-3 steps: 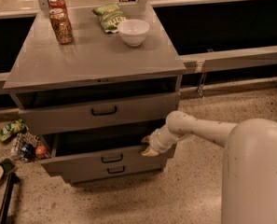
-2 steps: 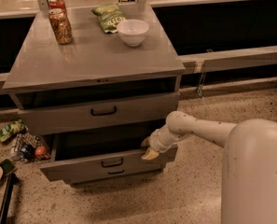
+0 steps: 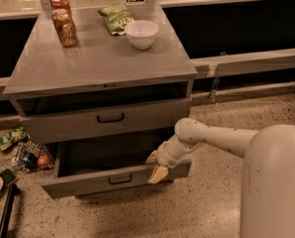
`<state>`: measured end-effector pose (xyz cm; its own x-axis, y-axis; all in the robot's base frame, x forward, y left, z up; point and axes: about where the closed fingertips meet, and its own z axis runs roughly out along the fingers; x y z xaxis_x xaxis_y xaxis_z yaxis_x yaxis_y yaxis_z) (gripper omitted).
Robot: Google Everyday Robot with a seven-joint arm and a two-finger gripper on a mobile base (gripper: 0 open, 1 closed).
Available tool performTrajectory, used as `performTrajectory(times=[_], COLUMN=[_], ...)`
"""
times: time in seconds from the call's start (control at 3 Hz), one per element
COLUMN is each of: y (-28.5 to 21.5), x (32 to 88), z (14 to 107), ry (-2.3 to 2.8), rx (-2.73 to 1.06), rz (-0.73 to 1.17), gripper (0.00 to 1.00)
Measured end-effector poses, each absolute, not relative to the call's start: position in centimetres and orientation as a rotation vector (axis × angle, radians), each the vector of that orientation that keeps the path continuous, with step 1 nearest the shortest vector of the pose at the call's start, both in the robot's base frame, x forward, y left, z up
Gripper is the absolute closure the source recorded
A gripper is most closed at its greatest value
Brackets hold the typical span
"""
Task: Open middle drawer
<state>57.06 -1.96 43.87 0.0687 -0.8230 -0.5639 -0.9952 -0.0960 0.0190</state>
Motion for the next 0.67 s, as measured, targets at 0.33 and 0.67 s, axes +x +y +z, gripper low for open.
performTrajectory(times=[0.33,0.67], y=[-0.4,-0.5], x=[51.6,50.8], z=[47.0,48.7], ry=[1.896,1.924], rx=[-1.948,-1.935], rz=[0.819,0.827], gripper=[0.0,0.0])
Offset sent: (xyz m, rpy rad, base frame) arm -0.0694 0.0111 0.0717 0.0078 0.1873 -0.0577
